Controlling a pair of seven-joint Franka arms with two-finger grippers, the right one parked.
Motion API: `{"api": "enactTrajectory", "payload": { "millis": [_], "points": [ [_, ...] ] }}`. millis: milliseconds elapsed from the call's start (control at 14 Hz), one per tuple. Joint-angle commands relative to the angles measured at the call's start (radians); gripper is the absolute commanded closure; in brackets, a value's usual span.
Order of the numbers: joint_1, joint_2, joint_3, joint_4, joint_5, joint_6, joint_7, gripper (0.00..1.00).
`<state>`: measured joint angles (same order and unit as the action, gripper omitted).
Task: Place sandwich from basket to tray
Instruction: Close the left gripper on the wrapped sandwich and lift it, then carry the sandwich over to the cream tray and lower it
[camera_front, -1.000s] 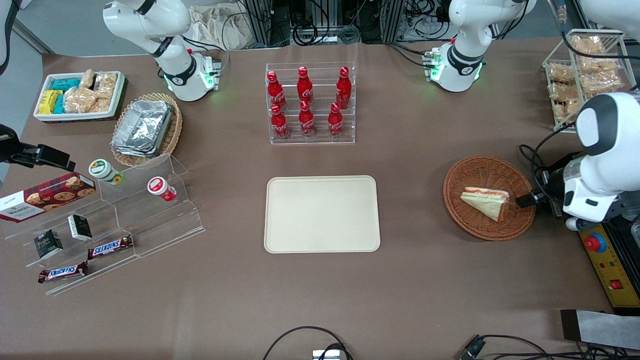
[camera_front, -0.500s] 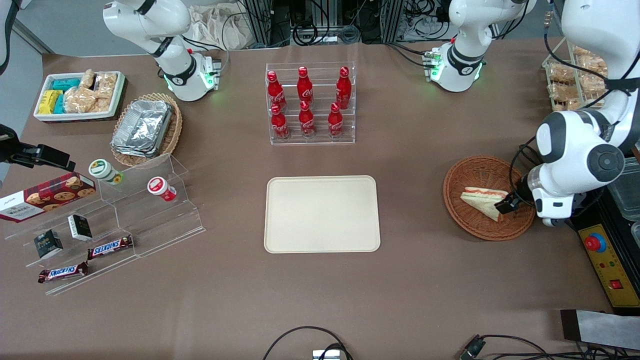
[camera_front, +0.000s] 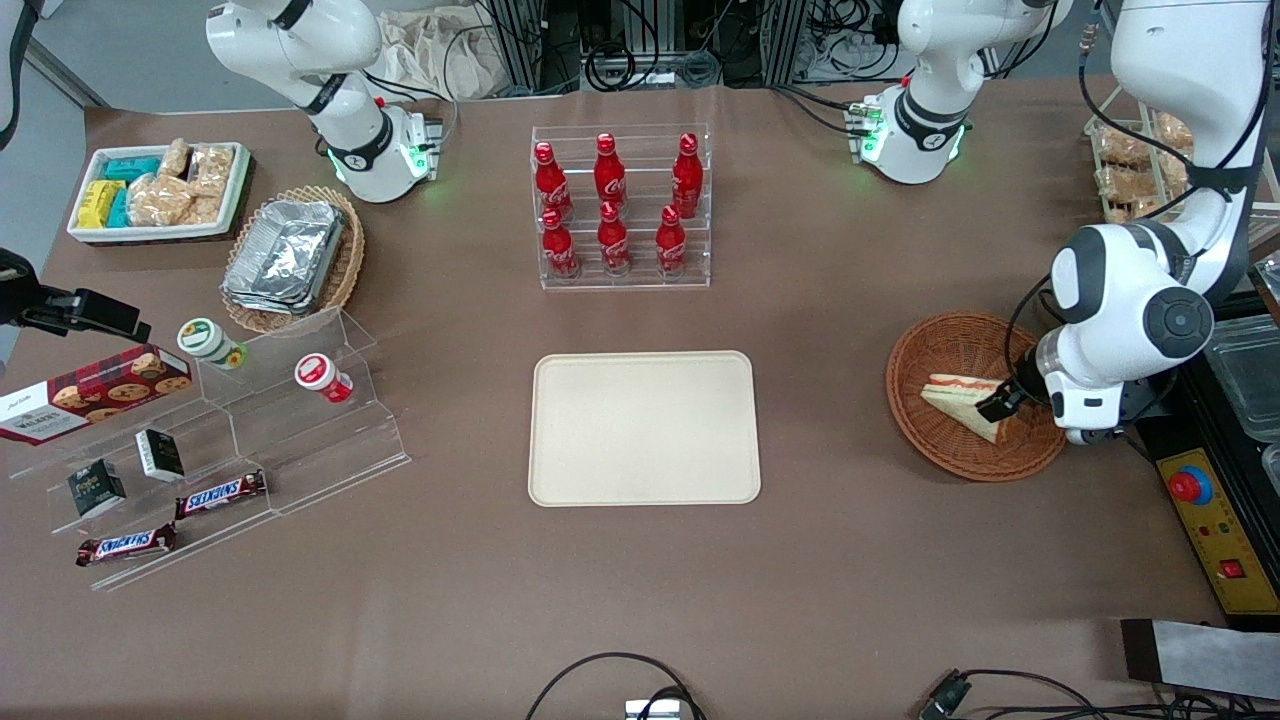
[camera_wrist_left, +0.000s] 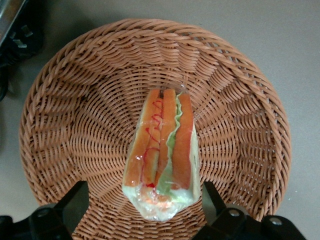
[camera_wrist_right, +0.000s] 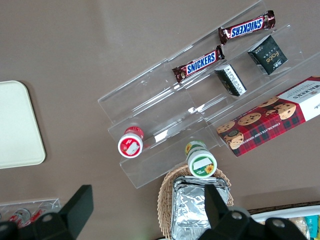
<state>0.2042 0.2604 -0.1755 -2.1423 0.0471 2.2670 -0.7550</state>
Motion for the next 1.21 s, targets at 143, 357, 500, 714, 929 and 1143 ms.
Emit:
{"api": "enactTrajectory", "payload": {
  "millis": [143,357,500,714,929,1143],
  "points": [
    [0.017,0.031,-0.007,-0.001,0.019,0.051,-0.023,0.63],
    [0.017,0.022,-0.007,0.004,0.017,0.045,-0.047,1.0],
    [0.015,0.016,-0.012,0.039,0.017,0.022,-0.044,1.0],
    [0.003,0.028,-0.024,0.206,0.013,-0.139,-0.047,1.0],
    [0.004,0.037,-0.08,0.413,0.013,-0.347,-0.02,1.0],
    [0.001,0.127,-0.221,0.67,0.002,-0.551,0.017,1.0]
  ]
}}
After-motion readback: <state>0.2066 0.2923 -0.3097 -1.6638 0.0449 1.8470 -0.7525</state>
